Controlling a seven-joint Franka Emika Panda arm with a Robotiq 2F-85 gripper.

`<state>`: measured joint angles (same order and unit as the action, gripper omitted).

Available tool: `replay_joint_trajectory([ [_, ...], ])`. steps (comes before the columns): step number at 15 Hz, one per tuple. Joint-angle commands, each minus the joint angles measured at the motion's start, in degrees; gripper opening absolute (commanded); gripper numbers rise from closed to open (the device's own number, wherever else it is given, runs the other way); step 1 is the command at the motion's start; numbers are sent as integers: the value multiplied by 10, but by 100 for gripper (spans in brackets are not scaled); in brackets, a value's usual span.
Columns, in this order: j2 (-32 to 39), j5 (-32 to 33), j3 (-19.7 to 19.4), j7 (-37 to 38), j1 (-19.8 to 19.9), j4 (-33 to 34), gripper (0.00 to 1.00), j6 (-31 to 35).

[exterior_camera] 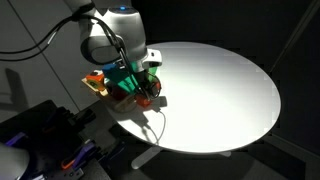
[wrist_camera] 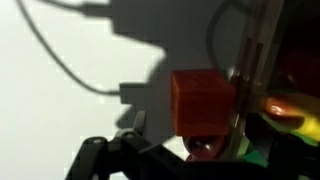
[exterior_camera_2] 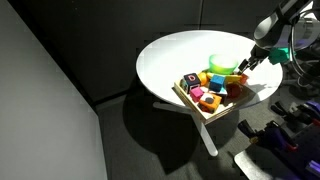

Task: Pick up the orange block and place it in the green bowl

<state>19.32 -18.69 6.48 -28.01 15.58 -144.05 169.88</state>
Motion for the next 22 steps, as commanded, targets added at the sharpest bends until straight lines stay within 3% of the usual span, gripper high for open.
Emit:
replay_joint_trajectory([
  [1, 18, -16, 29, -30, 29, 16, 100, 11],
  [22, 56, -4, 55, -33, 71, 31, 100, 29],
])
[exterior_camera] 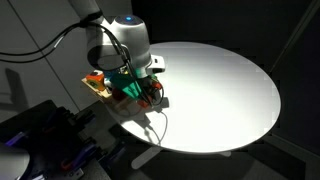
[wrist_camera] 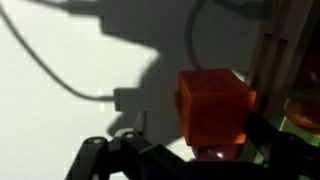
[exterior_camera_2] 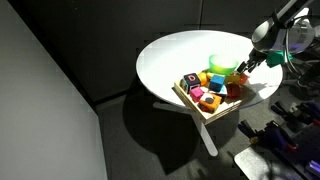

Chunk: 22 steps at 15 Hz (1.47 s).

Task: Pick up the orange block and place it in the green bowl

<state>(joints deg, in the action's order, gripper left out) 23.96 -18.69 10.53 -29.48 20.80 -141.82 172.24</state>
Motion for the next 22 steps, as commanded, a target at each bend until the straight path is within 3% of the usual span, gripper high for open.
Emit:
replay_joint_trajectory([
  [1, 8, -4, 15, -18, 19, 9, 100, 5],
  [22, -6, -5, 20, -9, 14, 2, 100, -4],
])
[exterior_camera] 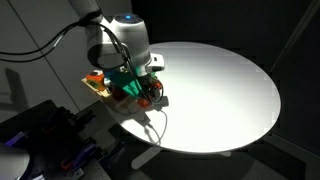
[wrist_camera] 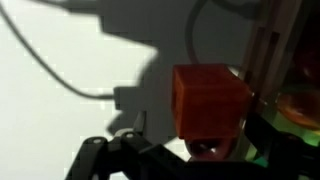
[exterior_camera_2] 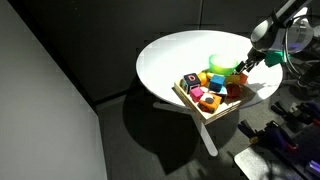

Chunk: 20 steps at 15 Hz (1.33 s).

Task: Pick up the orange block and place it in the green bowl

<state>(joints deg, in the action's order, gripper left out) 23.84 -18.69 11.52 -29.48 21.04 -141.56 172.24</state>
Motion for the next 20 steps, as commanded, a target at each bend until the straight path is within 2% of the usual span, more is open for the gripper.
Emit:
replay_joint_trajectory([
  [1, -4, -4, 9, -8, 11, 0, 100, -3],
  [7, 5, 0, 1, -6, 7, 3, 100, -1],
  [8, 8, 31, 12, 18, 24, 2, 100, 0],
  [14, 22, 63, 7, 33, 30, 5, 100, 0],
  [15, 23, 65, 6, 35, 30, 6, 75, -2],
  [16, 24, 69, 5, 36, 30, 6, 73, -2],
  [20, 11, 82, -18, 70, 15, 2, 41, -8],
])
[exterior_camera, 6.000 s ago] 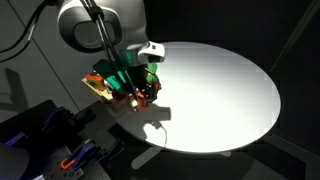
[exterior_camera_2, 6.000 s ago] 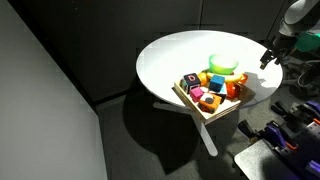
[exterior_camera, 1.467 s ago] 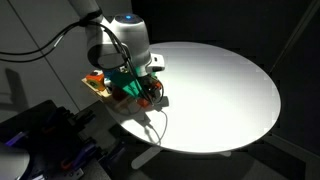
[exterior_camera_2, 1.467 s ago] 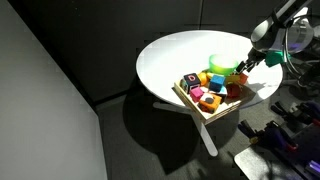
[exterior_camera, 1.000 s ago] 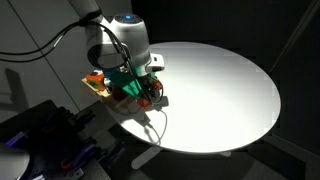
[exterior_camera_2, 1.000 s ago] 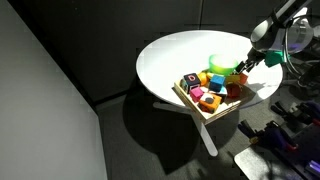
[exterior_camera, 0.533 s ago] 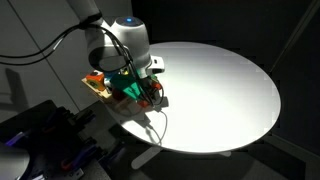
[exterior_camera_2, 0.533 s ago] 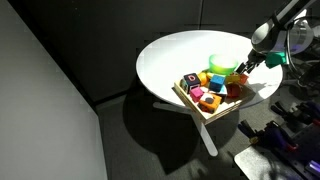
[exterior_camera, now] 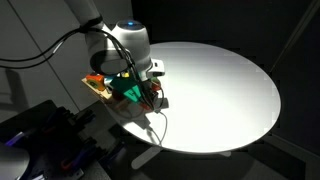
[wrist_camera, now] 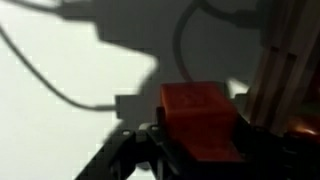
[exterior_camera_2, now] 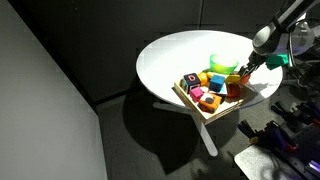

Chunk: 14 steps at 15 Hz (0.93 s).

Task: Pick up the orange block and place it in the green bowl

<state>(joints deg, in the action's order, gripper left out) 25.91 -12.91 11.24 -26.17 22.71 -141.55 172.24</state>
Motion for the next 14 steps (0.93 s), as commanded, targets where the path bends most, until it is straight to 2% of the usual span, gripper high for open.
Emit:
replay_joint_trajectory([
  [1, -16, 28, -22, 46, -5, 0, 33, -11],
  [8, -74, 49, -77, 86, -18, -16, 25, -48],
  [14, -137, 6, -63, 56, -12, -23, 25, -109],
])
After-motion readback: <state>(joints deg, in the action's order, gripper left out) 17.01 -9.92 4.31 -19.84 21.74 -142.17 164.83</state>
